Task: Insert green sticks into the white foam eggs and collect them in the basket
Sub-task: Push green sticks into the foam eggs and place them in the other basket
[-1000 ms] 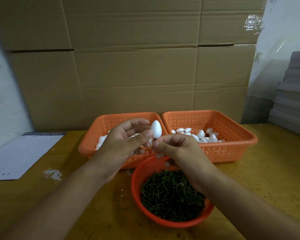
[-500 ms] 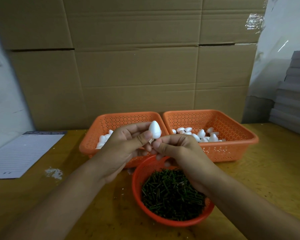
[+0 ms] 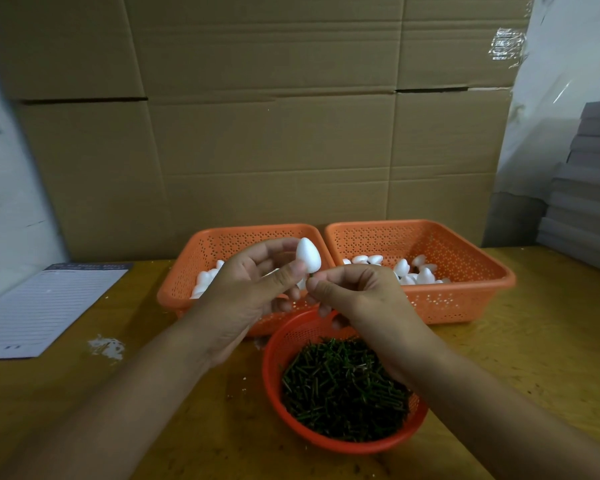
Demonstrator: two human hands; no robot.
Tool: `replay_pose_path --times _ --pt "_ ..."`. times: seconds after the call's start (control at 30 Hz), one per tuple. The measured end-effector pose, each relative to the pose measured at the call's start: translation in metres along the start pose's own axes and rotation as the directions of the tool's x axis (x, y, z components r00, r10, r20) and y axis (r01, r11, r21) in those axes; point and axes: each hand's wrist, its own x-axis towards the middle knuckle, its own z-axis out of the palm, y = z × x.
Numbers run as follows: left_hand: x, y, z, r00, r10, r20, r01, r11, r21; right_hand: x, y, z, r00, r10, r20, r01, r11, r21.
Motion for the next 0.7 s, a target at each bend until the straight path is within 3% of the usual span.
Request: replay_pose_path --times 0.17,0.53,0.7 --pt "0.0 -0.0011 0.0015 0.999 0.035 -0.034 -0.033 0.997 0.065 -0.0007 -0.0001 0.0001 0.999 -0.036 0.01 0.036 0.998 -0.05" --pt "-0.0022 0.004 -0.0039 0.989 -0.021 0.144 0.02 1.0 0.014 0.0005 0.0003 -0.0039 0.98 -0.013 0.201 0.009 1.0 0.021" --pt "-0.0016 0.004 -0.0035 0.989 -0.031 0.143 0.029 1.0 0.012 0.0003 0.0003 -0.0029 0.982 0.003 0.187 -0.012 0.999 0.049"
